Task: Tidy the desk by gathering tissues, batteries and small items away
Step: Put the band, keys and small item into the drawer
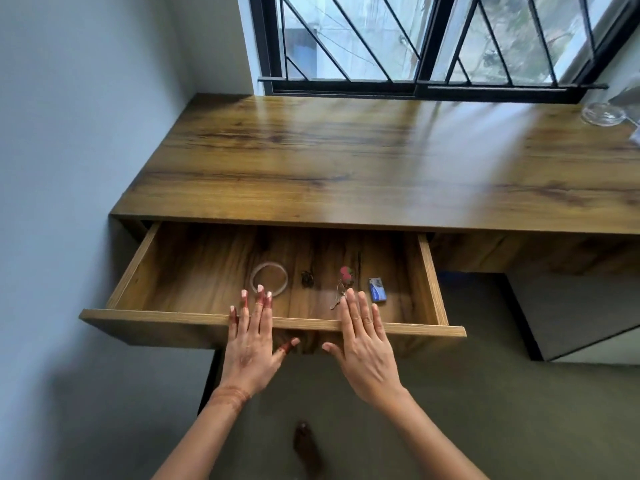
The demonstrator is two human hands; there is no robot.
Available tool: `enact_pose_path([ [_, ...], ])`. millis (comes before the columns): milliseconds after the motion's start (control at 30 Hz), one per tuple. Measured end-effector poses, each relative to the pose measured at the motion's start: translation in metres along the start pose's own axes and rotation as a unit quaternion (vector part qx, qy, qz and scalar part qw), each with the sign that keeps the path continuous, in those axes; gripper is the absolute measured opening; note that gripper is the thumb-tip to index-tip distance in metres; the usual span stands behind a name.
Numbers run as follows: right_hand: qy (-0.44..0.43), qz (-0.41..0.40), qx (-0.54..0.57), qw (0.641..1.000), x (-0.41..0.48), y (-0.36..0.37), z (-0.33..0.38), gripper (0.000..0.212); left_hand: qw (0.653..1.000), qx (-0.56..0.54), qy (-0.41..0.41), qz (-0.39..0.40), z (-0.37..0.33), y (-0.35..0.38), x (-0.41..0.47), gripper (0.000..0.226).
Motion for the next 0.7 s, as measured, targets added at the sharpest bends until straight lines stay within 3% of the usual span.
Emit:
enact_pose_path([
  [233,-0.001,0.028,-0.013,1.000,0.012,0.007,-0.006,0.077,1.000,0.014,-0.012,0.021,0.001,0.003,0.012,0.105],
  [567,0.002,0.026,-0.031,0.999,0.073,0.017,-0.028,0.075,0.998,0.035,0.022,-0.040,0.001,-0.002,0.076,0.101],
  [700,-0.001,0.015,-0.039,0.999,0.106,0.020,-0.041,0.073,0.995,0.033,0.049,-0.077,-0.001,-0.013,0.111,0.122],
])
Point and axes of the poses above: each hand's wrist, its own x-axis towards the middle knuckle, its own y-axis out of the palm, z = x × y, the point moved 10 cm from there along x, towards the middle knuckle, and after that the axes turned 5 degrees about z, right-handed, at the moved point
